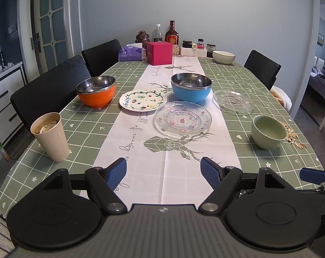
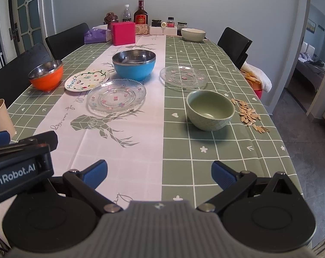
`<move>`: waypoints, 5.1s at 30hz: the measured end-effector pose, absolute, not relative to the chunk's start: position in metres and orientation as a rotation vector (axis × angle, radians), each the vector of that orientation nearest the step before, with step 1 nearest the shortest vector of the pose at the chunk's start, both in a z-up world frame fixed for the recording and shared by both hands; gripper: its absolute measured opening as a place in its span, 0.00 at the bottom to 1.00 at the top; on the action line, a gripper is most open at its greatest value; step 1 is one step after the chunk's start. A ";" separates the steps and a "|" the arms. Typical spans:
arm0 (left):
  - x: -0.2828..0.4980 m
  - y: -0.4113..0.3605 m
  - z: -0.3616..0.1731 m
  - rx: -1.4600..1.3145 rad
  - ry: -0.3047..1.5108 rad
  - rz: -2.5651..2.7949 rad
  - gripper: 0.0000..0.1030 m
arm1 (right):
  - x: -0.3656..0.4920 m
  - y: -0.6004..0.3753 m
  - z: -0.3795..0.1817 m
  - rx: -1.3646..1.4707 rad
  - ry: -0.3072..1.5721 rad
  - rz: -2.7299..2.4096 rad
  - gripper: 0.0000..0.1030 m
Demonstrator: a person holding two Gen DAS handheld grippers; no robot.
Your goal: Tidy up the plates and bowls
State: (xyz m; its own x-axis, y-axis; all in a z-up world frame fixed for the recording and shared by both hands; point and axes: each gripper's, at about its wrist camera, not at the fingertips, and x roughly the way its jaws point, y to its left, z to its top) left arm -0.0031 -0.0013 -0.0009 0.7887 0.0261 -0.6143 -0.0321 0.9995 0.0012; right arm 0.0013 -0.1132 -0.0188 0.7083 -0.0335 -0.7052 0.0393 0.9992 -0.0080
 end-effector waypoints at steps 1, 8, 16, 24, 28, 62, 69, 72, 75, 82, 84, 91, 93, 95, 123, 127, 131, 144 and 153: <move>-0.003 -0.001 -0.001 -0.009 0.661 0.032 0.89 | 0.001 -0.113 -0.018 0.007 0.782 -0.042 0.97; -0.002 -0.002 -0.002 -0.006 0.666 0.036 0.89 | 0.000 -0.110 -0.017 -0.017 0.774 -0.058 0.97; -0.002 -0.002 -0.003 -0.010 0.673 0.043 0.89 | 0.001 -0.109 -0.018 -0.014 0.779 -0.065 0.97; -0.001 0.000 -0.004 -0.025 0.684 0.038 0.89 | 0.001 -0.108 -0.019 -0.014 0.783 -0.067 0.97; -0.001 0.001 -0.004 -0.030 0.685 0.039 0.89 | 0.001 -0.108 -0.020 -0.007 0.785 -0.069 0.97; -0.005 -0.001 0.003 -0.038 0.660 0.036 0.87 | -0.004 -0.106 -0.014 -0.026 0.746 -0.096 0.97; -0.010 -0.005 0.013 -0.015 0.622 0.046 0.79 | -0.006 -0.106 -0.008 0.002 0.729 -0.082 0.97; -0.009 -0.007 0.023 0.013 0.612 0.059 0.82 | -0.004 -0.105 -0.001 -0.003 0.714 -0.080 0.97; -0.005 -0.008 0.034 0.041 0.604 -0.002 0.85 | 0.000 -0.102 0.008 -0.021 0.699 -0.103 0.97; 0.011 -0.011 0.058 0.114 0.597 -0.092 0.85 | 0.009 -0.086 0.031 -0.083 0.650 -0.060 0.97; 0.018 -0.010 0.064 0.129 0.590 -0.124 0.85 | 0.015 -0.090 0.036 -0.044 0.642 -0.032 0.97; 0.079 -0.003 0.083 0.124 0.637 -0.137 0.85 | 0.071 -0.115 0.041 0.043 0.642 -0.089 0.97; 0.104 -0.001 0.083 0.109 0.660 -0.125 0.85 | 0.096 -0.127 0.041 0.080 0.668 -0.107 0.98; 0.126 0.001 0.081 0.121 0.676 -0.152 0.86 | 0.122 -0.141 0.042 0.159 0.694 -0.111 0.98; 0.371 -0.020 -0.065 0.057 0.883 -0.193 0.86 | 0.382 -0.155 -0.070 0.435 0.899 -0.033 0.50; 0.376 -0.028 -0.073 0.089 0.882 -0.208 0.86 | 0.389 -0.149 -0.078 0.388 0.904 -0.020 0.49; 0.384 -0.032 -0.077 0.103 0.886 -0.210 0.89 | 0.392 -0.145 -0.080 0.350 0.887 -0.008 0.49; 0.390 -0.011 -0.082 -0.034 0.921 -0.141 0.33 | 0.388 -0.154 -0.082 0.402 0.879 0.005 0.09; 0.386 0.000 -0.070 -0.090 0.925 -0.138 0.17 | 0.384 -0.160 -0.083 0.446 0.900 0.019 0.09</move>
